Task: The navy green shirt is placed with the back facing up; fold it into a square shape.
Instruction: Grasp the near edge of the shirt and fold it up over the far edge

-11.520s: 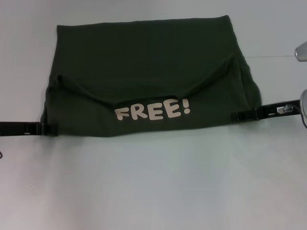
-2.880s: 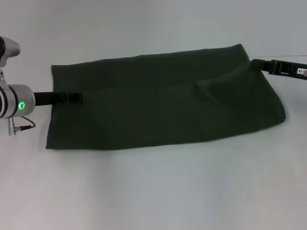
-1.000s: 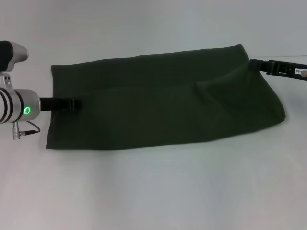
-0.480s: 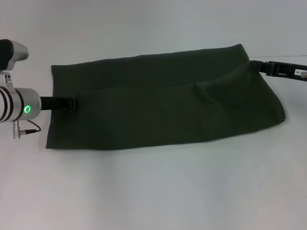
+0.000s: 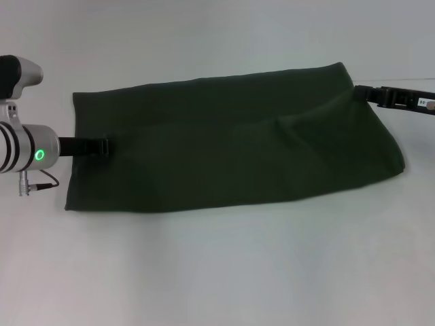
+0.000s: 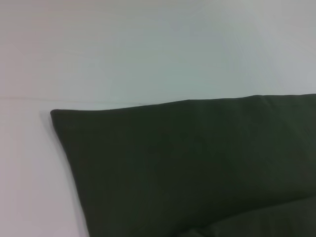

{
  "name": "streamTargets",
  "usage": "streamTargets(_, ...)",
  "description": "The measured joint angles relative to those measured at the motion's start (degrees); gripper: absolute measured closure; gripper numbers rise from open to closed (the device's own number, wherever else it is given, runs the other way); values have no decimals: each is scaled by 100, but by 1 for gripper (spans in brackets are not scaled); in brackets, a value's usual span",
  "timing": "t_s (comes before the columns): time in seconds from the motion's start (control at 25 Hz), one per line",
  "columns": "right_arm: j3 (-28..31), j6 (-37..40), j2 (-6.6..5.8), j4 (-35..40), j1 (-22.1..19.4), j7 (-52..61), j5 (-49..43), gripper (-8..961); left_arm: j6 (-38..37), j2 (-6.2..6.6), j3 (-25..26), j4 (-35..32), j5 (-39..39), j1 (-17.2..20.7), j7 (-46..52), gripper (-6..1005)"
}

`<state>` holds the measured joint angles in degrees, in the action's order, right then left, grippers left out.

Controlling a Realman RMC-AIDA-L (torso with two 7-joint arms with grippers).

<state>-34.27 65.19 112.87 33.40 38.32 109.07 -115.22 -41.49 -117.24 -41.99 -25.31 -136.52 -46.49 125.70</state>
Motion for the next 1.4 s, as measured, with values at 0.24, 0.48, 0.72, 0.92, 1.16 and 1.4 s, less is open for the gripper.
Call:
streamTargets(0.24, 0, -15, 7, 0, 5, -12, 0, 926, -104, 0, 4, -95, 8, 9, -2, 986)
streamTargets(0.48, 0, -18, 7, 0, 15, -14, 0, 926, -799, 77, 149, -498, 49, 147, 4, 985)
streamTargets(0.72, -1, -166, 48, -4, 32, -163, 23, 927, -1323, 94, 451, -1022, 212, 427, -4, 986)
streamTargets(0.92, 22, -435, 121, -8, 117, -433, 45, 927, -1342, 88, 514, -1147, 619, 586, -187, 985)
streamTargets(1.16, 53, -573, 201, 61, 184, -675, 287, 926, -1341, 70, 580, -1210, 1071, 628, -458, 983)
streamTargets(1.4, 61, -622, 201, 68, 125, -947, 849, 925, -1407, 11, 579, -1564, 1428, 778, -514, 982)
